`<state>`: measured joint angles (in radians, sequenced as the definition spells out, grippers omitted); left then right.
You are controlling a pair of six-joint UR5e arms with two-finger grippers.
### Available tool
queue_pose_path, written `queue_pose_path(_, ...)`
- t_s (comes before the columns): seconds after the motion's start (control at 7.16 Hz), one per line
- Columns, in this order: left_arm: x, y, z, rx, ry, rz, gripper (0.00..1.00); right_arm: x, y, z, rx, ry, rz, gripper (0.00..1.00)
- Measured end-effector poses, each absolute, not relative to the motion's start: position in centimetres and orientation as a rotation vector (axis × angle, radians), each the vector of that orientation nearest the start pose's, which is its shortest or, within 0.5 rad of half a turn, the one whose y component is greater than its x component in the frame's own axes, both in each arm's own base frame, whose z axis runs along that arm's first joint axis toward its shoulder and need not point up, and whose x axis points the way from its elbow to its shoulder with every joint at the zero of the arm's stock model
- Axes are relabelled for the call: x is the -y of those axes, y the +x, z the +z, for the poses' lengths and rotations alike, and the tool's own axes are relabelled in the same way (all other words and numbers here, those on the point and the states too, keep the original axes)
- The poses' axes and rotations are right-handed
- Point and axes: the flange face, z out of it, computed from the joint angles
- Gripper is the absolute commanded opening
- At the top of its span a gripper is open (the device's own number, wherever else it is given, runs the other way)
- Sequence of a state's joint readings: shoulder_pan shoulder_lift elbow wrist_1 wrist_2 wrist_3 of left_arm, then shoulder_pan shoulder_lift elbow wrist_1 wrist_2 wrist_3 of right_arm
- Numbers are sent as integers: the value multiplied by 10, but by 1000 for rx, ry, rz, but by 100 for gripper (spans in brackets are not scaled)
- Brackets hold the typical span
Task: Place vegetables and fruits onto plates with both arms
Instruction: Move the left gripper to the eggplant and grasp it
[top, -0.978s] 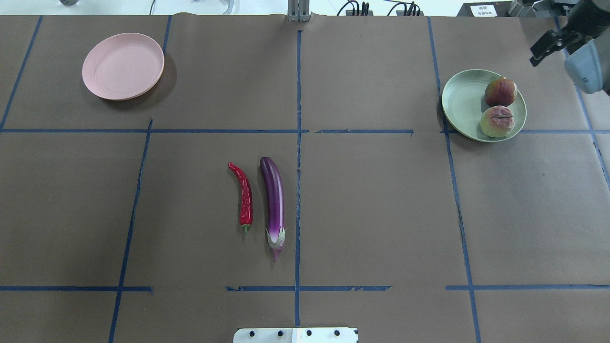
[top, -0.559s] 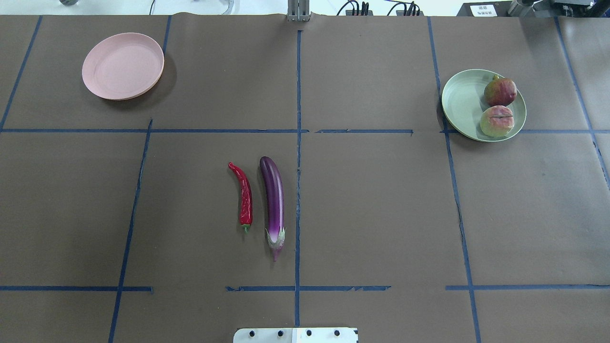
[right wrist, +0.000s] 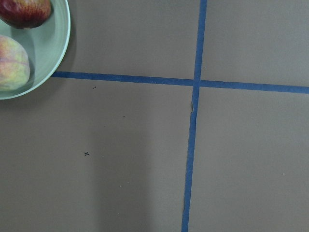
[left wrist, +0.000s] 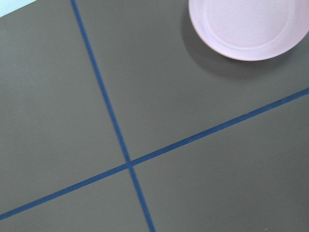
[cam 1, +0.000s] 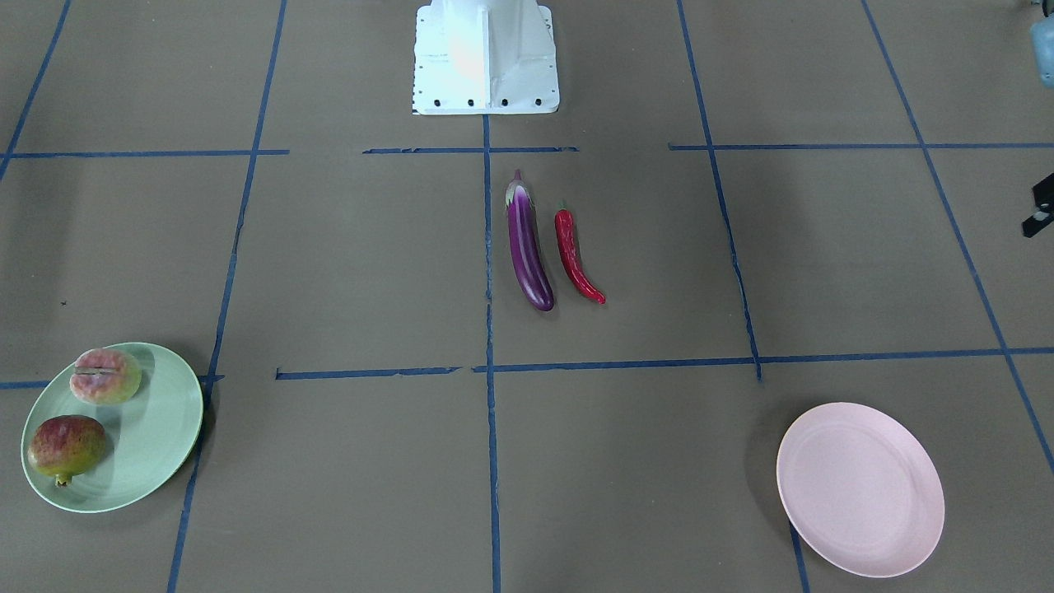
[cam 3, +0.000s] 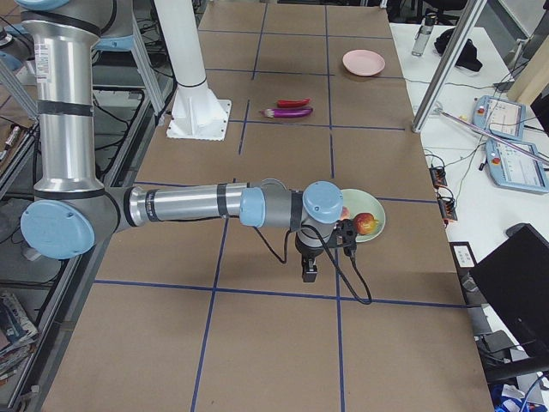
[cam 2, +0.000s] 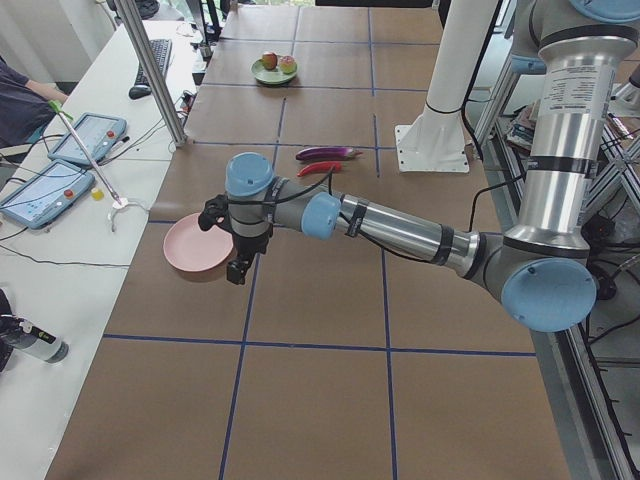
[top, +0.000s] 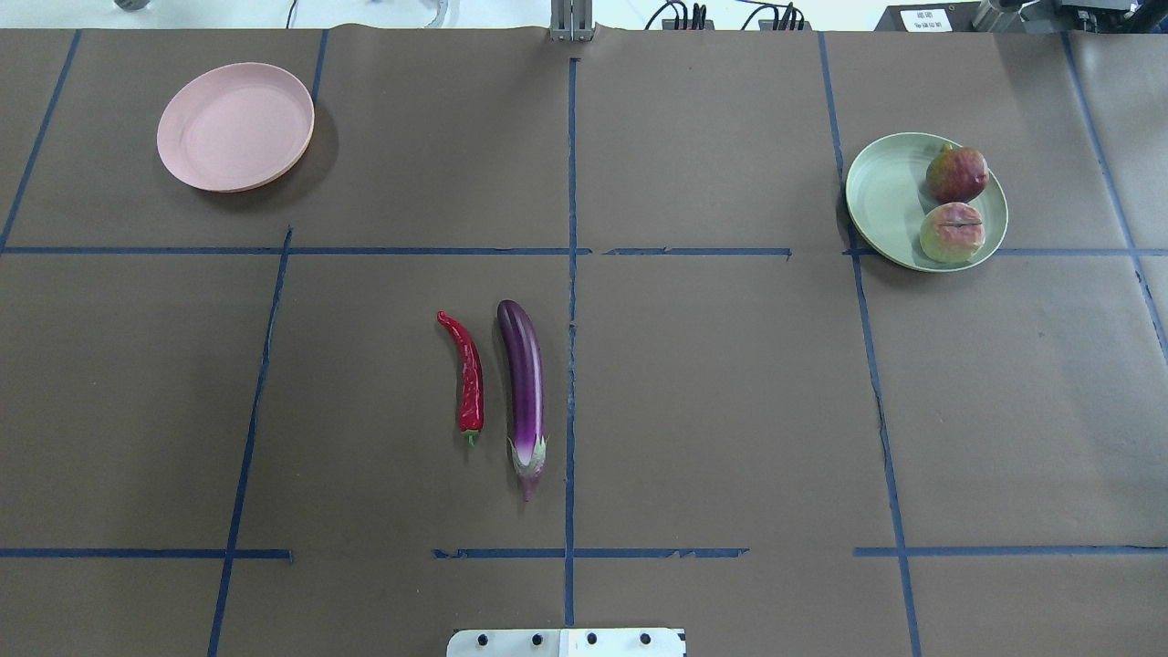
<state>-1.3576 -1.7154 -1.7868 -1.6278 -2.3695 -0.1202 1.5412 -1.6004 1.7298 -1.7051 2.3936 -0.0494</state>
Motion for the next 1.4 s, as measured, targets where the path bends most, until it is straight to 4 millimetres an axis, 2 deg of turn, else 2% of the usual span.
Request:
queue_pose_path(0.14, 556, 117, 428, -875, 223, 230, 100, 478, 45, 601, 823, 6, -67, 100)
queue_pose_path(0.28, 555, 186, 391, -874, 193, 206, 100, 479, 45, 598, 823, 10, -67, 100)
queue_pose_path(0.42, 543, 260, 357, -859, 160, 157, 100, 479, 44, 595, 824, 14, -68, 100)
queue_pose_path(0.7, 496, 400, 301, -832, 99, 22, 100, 479, 43, 593, 826, 15, -71, 100)
queue_pose_path(0.84, 475, 456, 276, -826, 85, -48, 100, 479, 42, 593, 827, 14, -73, 100)
queue_pose_path(0.98, 460, 500, 247, -834, 81, -104, 100, 480, 41, 593, 827, 14, -75, 100)
queue_pose_path(1.12, 450, 533, 221, -846, 72, -134, 100, 480, 40, 593, 827, 14, -76, 100)
queue_pose_path(1.26, 446, 560, 204, -845, 70, -152, 100, 480, 40, 593, 827, 13, -77, 100)
queue_pose_path(1.4, 444, 580, 199, -830, 82, -162, 100, 480, 39, 593, 826, 12, -78, 100)
